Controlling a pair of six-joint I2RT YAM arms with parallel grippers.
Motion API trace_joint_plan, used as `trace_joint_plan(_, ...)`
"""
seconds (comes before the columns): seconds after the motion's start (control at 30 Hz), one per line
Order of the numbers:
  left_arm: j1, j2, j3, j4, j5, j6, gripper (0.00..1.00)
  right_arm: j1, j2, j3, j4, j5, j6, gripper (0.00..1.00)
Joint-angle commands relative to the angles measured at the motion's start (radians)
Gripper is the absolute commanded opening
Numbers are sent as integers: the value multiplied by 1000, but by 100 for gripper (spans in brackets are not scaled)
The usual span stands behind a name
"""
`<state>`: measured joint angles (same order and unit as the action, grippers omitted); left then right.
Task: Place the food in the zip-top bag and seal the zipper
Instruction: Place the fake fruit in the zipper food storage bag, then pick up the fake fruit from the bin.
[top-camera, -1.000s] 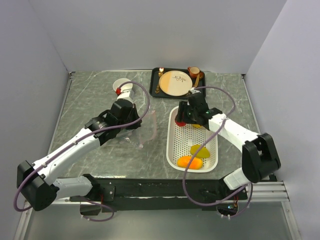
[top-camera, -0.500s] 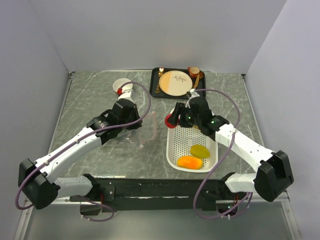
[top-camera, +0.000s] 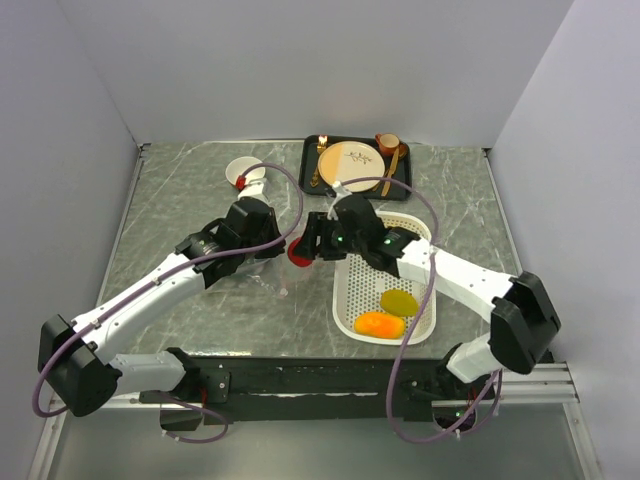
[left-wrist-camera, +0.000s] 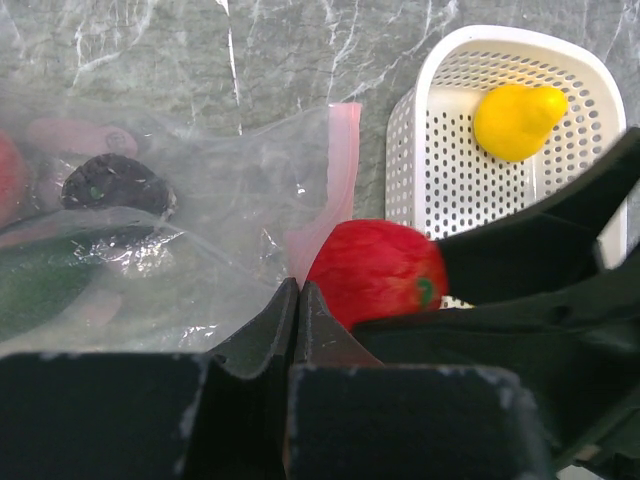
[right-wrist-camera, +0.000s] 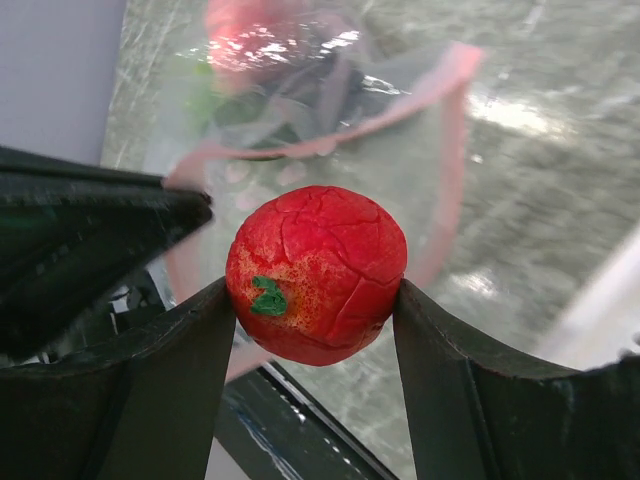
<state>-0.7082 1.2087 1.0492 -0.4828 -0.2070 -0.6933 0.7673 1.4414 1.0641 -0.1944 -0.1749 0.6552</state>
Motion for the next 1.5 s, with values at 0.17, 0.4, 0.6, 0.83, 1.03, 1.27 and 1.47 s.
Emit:
trace_joint_plan(0.17,-4,-64,34,23,-8,5,1,43,99,122,46,-2,6,52)
trace_joint_plan(0.4,-4,-107,23,33,-31,-2,1,47,114,128,56,-15,11,68)
trace_joint_plan(0.6,-4,-104,21,29,-35,0,1,47,113,149,21,12,-12,86)
trace_joint_plan(0.83,-4,-100,21,24,-43,5,1,43,45,155,-80,191,-32,93)
trace_joint_plan(1.03,-2,-98,6,32,-40,3,1,-39,-90,70,-214,451,-26,97)
trace_joint_plan(1.27,-4,-87,-5,47,-22,2,1,-266,-164,-41,-303,514,-75,99)
trace_joint_plan(1.47,-4,-80,-6,39,-23,8,1,-347,-60,-21,-370,574,-121,99)
